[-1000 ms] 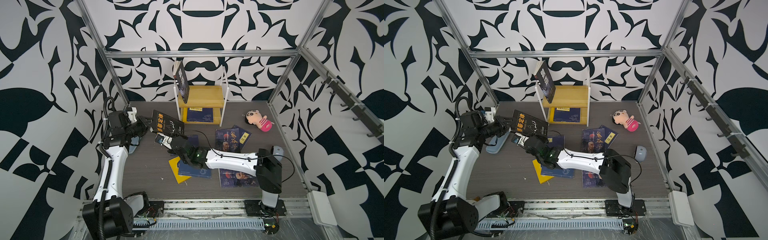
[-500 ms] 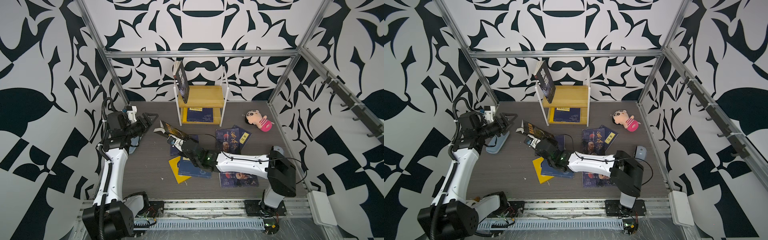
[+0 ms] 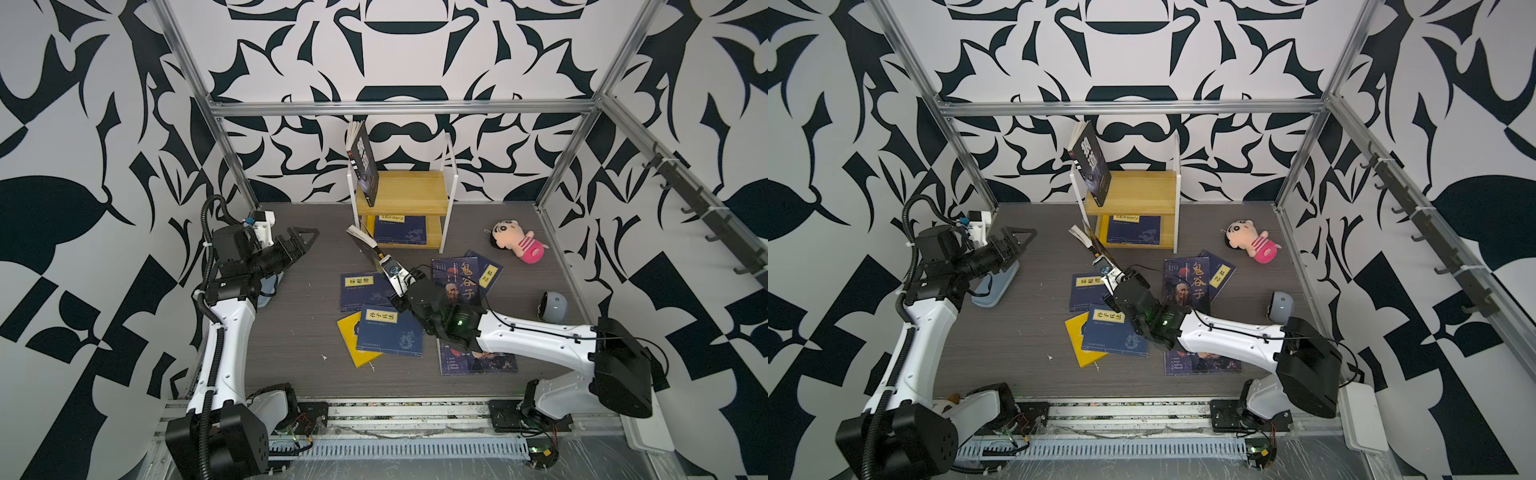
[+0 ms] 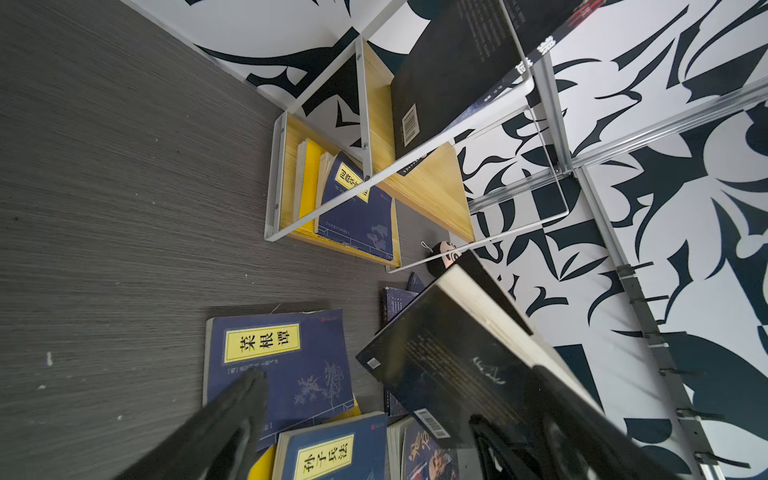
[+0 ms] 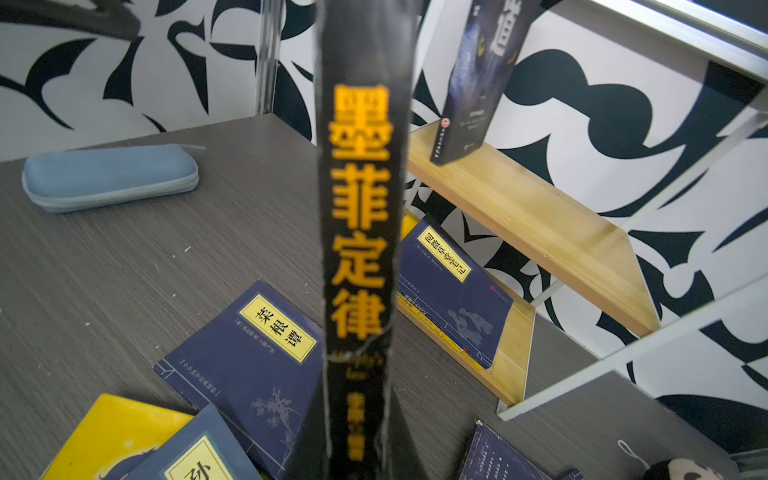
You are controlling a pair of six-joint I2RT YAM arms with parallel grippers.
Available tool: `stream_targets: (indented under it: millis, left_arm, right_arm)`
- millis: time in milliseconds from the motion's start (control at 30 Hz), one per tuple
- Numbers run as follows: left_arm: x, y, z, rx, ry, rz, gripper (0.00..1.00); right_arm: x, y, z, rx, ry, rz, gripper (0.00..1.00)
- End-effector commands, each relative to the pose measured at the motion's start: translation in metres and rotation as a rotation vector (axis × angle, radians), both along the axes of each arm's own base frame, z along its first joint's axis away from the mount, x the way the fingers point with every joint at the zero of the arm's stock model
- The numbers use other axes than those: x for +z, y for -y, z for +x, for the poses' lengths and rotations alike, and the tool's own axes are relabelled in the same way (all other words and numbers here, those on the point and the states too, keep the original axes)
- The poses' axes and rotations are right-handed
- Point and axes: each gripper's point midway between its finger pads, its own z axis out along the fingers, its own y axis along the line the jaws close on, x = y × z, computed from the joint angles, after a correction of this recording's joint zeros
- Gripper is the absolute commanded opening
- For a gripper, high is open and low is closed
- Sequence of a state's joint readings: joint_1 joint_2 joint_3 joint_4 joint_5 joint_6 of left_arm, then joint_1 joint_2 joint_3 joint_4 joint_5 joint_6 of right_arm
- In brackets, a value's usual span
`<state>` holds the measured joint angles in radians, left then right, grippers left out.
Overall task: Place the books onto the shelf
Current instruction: 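Carry the black book to the shelf with the right gripper while the left arm withdraws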
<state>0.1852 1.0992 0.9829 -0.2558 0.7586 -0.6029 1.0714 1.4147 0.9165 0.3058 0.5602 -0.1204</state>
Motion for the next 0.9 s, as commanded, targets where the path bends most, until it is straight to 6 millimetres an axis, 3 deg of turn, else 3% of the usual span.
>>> stream_targets:
  millis: [0,233,333,500,733,867]
  left_arm:
    - [-0.007,0.0,-0.004,-0.014,0.047,0.05,1.0]
    - [-0.015,0.003,-0.009,-0.061,0.103,0.194,1.0]
    - [-0.024,0.002,-0.011,-0.082,0.116,0.309,1.0]
    - [-0.047,-0.017,-0.01,-0.033,0.098,0.531,1.0]
    - [-0.06,-0.021,-0.014,-0.048,0.108,0.662,0.99]
    - [-0.063,-0.018,-0.013,-0.063,0.124,0.709,0.99]
  right_arm:
    - [0.063,0.012,0.001,-0.031,0.071,0.289,0.0]
    - [0.081,0.043,0.011,-0.102,0.041,0.479,0.0]
    - [0.093,0.068,0.021,-0.231,0.055,0.572,0.0]
    - [0.117,0.088,0.034,-0.313,0.094,0.69,0.0]
    - [0.147,0.095,0.068,-0.366,0.152,0.815,0.0]
    - [0.166,0.083,0.087,-0.352,0.2,0.856,0.0]
